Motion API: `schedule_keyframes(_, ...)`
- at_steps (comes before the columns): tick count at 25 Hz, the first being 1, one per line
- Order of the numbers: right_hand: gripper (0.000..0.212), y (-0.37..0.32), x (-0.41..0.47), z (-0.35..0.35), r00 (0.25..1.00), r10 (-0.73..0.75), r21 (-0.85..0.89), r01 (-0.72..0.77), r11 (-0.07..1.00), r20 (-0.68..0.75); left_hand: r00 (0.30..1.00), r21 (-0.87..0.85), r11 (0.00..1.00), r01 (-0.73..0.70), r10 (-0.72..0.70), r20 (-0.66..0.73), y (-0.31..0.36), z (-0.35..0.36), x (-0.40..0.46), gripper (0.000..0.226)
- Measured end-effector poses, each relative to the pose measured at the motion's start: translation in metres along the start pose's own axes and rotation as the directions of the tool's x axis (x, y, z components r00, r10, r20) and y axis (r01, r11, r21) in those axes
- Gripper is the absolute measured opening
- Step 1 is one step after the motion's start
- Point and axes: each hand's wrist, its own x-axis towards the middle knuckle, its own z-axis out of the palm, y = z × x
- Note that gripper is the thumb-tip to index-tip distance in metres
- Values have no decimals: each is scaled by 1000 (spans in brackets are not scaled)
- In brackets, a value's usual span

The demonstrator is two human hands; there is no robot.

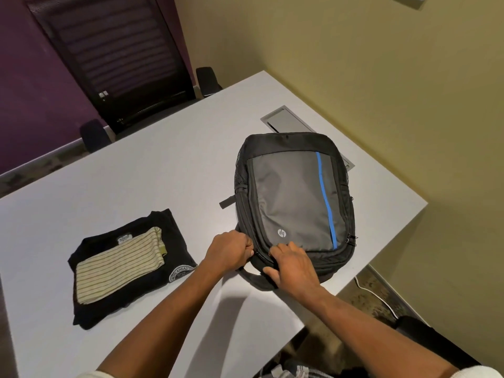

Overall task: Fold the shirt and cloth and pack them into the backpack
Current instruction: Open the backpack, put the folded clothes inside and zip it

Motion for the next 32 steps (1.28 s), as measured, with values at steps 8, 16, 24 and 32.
schedule_keyframes(8, 10, -24, 31, -12, 999, 18, 46, -19, 999, 39, 989, 63, 988, 138, -133, -69, -7, -8, 14, 22)
schedule_keyframes(16, 14, -22, 30, -17, 994, 29, 60, -36, 998, 106, 956, 116, 966, 233, -205, -211, -28, -36, 62, 24)
schedule_keyframes(24, 12, -20, 30, -16, 992, 16, 39, -21, 999, 122, 913, 52, 943, 330, -305, -273, -41, -41, 94, 23)
schedule_keyframes(32, 14, -16, 21, -11, 997, 18, 91, -25, 996, 72, 882, -106, 926, 363, -378, -283, -46, -34, 101, 19)
